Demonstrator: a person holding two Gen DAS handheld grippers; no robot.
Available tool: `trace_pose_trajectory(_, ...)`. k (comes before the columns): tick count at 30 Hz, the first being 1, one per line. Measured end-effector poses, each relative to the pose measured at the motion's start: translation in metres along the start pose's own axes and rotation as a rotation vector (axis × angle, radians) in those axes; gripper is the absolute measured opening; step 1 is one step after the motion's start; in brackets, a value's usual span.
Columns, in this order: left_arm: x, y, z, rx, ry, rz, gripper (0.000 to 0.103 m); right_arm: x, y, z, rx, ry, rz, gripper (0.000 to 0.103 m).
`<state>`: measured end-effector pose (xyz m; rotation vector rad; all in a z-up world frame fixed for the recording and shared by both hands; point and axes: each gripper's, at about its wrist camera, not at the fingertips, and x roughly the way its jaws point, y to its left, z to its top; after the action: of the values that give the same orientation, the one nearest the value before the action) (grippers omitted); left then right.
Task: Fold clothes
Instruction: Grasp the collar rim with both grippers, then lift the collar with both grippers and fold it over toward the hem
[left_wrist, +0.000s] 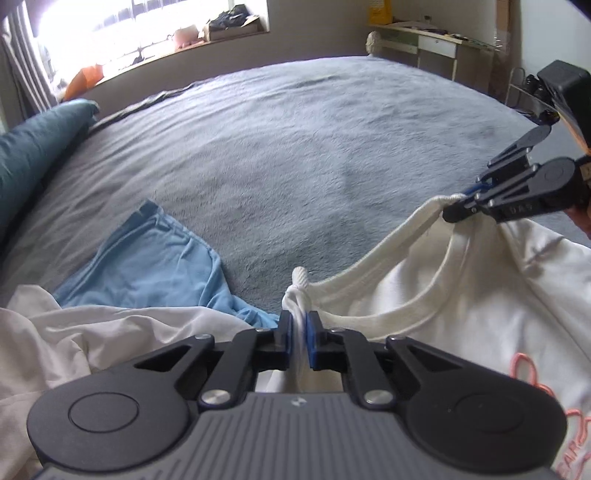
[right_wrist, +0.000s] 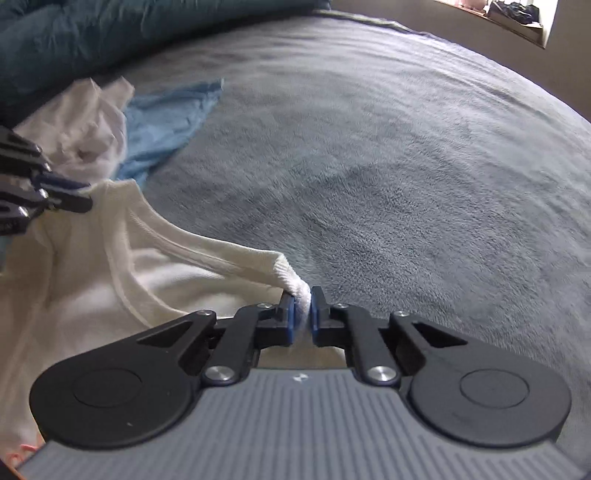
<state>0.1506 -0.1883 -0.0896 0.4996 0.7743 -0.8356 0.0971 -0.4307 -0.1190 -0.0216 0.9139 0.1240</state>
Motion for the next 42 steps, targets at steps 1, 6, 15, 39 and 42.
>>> trace_pose_trajectory(1,-0.006,-0.003,0.000,0.004,-0.005,-0.001,0.009,-0.009,0.000,-0.001,0.012,-0.020,0.007,0.006)
trace_pose_trajectory(6,-0.040,-0.021,-0.008,0.015,-0.040,0.001,0.008,-0.057,0.007,-0.011,0.068,-0.118,0.050,0.006)
trace_pose_trajectory(15,-0.105,-0.051,-0.041,-0.010,-0.085,-0.013,0.007,-0.129,0.030,-0.047,0.209,-0.175,0.107,0.006)
trace_pose_trajectory(39,-0.223,-0.150,-0.203,0.151,-0.053,-0.270,0.006,-0.246,0.173,-0.217,0.441,0.061,0.073,0.006)
trace_pose_trajectory(42,-0.230,-0.163,-0.219,0.193,-0.044,-0.289,0.006,-0.251,0.187,-0.237,0.454,0.087,0.052,0.006)
